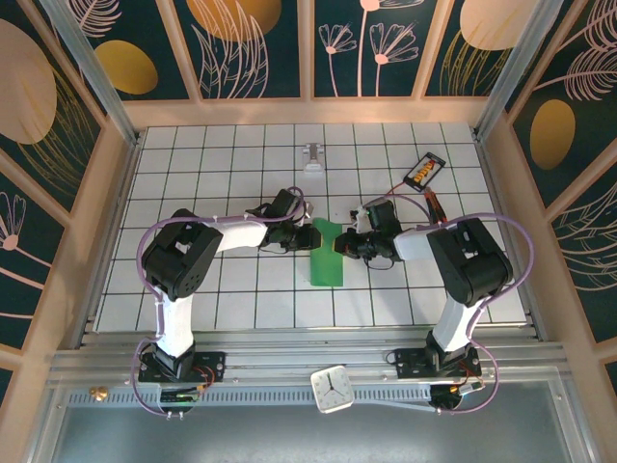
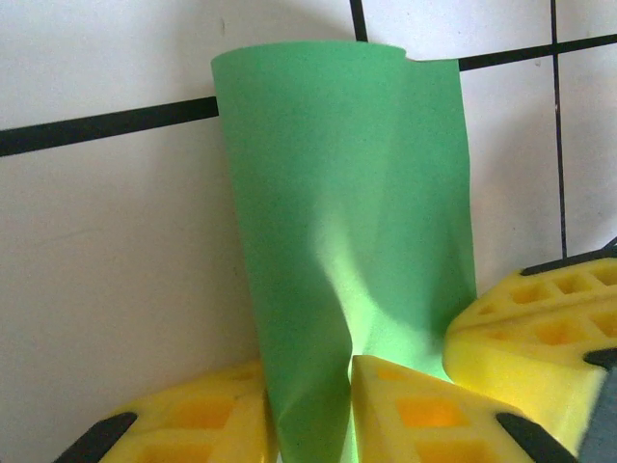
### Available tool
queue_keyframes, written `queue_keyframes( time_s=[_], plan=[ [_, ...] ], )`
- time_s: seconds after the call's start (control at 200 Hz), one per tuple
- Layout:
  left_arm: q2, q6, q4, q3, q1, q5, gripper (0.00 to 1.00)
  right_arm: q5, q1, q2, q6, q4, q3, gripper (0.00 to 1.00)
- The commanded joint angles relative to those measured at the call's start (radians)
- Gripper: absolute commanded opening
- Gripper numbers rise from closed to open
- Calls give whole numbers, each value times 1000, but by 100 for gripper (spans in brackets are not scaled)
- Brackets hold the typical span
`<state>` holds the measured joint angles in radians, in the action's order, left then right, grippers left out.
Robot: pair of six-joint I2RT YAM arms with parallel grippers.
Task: Fold a paper plane with a square sheet of paper (pick it up from the middle)
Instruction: Hold the square sheet of paper at the center of the table.
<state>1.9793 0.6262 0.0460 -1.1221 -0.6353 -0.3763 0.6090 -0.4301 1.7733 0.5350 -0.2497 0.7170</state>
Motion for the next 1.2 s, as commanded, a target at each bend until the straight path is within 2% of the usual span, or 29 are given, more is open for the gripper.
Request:
queue_keyframes(
  time_s=[0.0, 0.345, 0.6, 0.766, 0.886, 1.051, 1.196],
  plan=[
    [80, -2, 111, 44, 3, 128, 28, -40, -7, 27, -18, 42, -5, 0],
    [64, -2, 126, 29, 3, 145, 30, -143, -8, 68, -29, 143, 6, 0],
    [2, 2, 163, 1, 3, 188, 52, -186, -6, 89, -29, 177, 7, 0],
    [-97, 31, 180, 12, 3, 222, 57, -189, -6, 95, -26, 176, 1, 0],
    [-161, 72, 149, 40, -19, 169, 51, -188, -6, 101, -25, 170, 1, 0],
    [-171, 119, 61, 54, -69, 8, 32, -189, -6, 109, -24, 170, 2, 0],
    [-164, 159, -40, 59, -88, -66, 25, -189, -6, 112, -26, 170, 7, 0]
  ],
)
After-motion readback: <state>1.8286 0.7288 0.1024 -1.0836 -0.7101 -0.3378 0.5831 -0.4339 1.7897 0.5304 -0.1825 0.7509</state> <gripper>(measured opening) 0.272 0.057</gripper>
